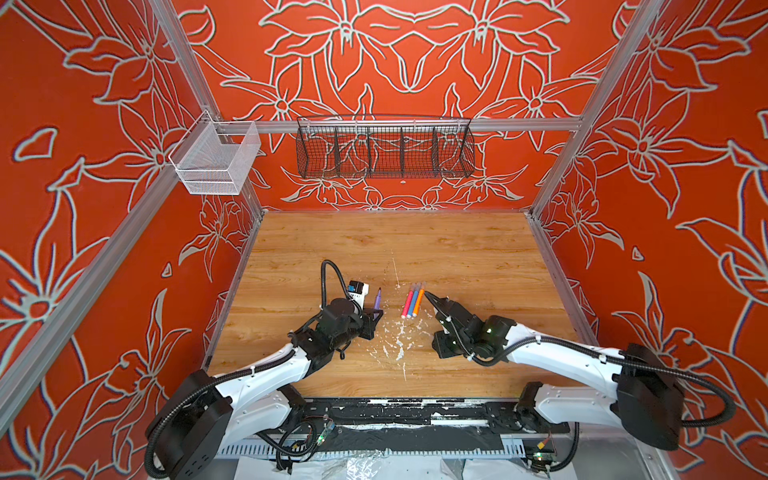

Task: Insert the pens into the pen caps
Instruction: 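Hold the purple marker upright with the left gripper while the right gripper withdraws, then lower the right gripper over a translucent cap on the table and close on it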

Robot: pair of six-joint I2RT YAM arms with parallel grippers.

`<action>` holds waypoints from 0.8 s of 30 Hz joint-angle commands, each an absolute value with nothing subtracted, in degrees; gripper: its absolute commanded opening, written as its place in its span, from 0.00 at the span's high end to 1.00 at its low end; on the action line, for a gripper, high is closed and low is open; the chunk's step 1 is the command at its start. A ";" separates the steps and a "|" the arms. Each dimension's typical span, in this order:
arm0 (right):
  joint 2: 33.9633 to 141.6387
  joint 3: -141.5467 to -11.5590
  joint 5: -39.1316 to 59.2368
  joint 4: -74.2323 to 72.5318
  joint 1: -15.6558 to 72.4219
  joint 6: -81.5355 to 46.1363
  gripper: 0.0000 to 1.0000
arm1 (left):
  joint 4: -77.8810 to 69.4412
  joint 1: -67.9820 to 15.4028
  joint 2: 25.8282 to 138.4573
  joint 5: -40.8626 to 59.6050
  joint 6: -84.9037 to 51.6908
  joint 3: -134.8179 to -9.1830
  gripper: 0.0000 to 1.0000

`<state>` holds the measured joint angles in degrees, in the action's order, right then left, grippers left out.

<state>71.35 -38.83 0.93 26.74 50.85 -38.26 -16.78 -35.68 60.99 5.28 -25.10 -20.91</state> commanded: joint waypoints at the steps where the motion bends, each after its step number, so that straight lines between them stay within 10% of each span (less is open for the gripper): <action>1: 73.68 -41.33 -0.08 29.04 51.24 -36.39 0.67 | -16.69 -35.51 59.60 5.18 -24.81 -20.10 1.00; 24: 87.98 -49.04 -3.76 30.63 51.24 -31.37 0.70 | -14.02 -35.51 53.72 4.61 -25.30 -18.86 1.00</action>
